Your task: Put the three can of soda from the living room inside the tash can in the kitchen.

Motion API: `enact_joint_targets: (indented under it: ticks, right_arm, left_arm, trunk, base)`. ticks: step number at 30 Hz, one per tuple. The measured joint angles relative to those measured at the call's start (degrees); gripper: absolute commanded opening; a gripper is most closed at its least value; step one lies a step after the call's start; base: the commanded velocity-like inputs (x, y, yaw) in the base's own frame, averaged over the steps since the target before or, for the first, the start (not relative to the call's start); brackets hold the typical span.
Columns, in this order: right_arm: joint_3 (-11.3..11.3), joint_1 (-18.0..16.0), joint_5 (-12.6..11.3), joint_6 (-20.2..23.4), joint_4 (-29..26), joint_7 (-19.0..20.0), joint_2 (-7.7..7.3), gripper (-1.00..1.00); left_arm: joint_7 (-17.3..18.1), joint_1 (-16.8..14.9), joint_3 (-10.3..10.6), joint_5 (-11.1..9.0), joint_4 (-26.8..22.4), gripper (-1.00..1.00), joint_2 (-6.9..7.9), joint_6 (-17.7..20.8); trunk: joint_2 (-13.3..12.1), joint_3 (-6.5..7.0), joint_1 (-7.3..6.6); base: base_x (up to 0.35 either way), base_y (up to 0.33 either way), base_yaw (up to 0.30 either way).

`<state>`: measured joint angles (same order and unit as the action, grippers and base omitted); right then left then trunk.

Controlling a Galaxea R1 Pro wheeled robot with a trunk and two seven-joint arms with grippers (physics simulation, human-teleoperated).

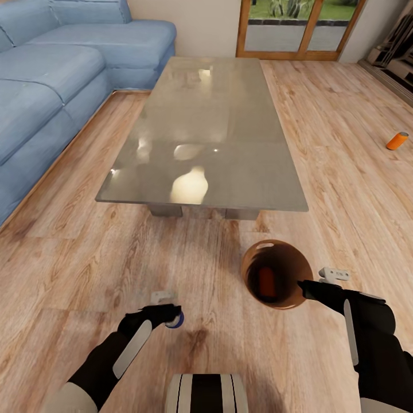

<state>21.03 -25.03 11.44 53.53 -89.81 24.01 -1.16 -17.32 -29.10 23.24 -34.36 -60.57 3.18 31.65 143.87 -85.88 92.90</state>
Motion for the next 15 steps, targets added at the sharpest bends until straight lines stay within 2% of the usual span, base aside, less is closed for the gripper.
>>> enact_joint_targets:
  ticks: [5, 8, 11, 15]
  right_arm:
    - [0.0, 0.01, 0.09, -0.01, 0.0, 0.01, 0.01, -1.0]
    - [-0.03, 0.0, 0.06, -0.01, 0.0, 0.05, 0.02, -1.0]
    - [-0.06, -0.01, 0.01, 0.0, 0.0, 0.06, 0.02, -1.0]
    - [0.0, -0.01, 0.09, -0.01, 0.0, 0.06, 0.02, -1.0]
  left_arm:
    - [-1.77, -1.32, -0.03, 0.0, 1.65, 1.0, -0.13, -0.06]
    - [-3.36, -2.26, 0.0, -0.02, 3.5, 1.0, -1.33, -0.1]
    - [-3.84, -4.43, 0.0, 0.06, 7.47, 1.0, -2.85, -0.42]
    - [-3.93, -6.05, 0.04, 0.04, 12.04, 1.0, -4.29, -3.76]
  trunk:
    - [0.0, 0.0, 0.0]
    - [0.0, 0.0, 0.0]
    - [0.0, 0.0, 0.0]
    - [0.0, 0.0, 0.0]
  base:
    - [0.0, 0.0, 0.0]
    - [0.0, 0.0, 0.0]
    - [0.0, 0.0, 0.0]
    - [0.0, 0.0, 0.0]
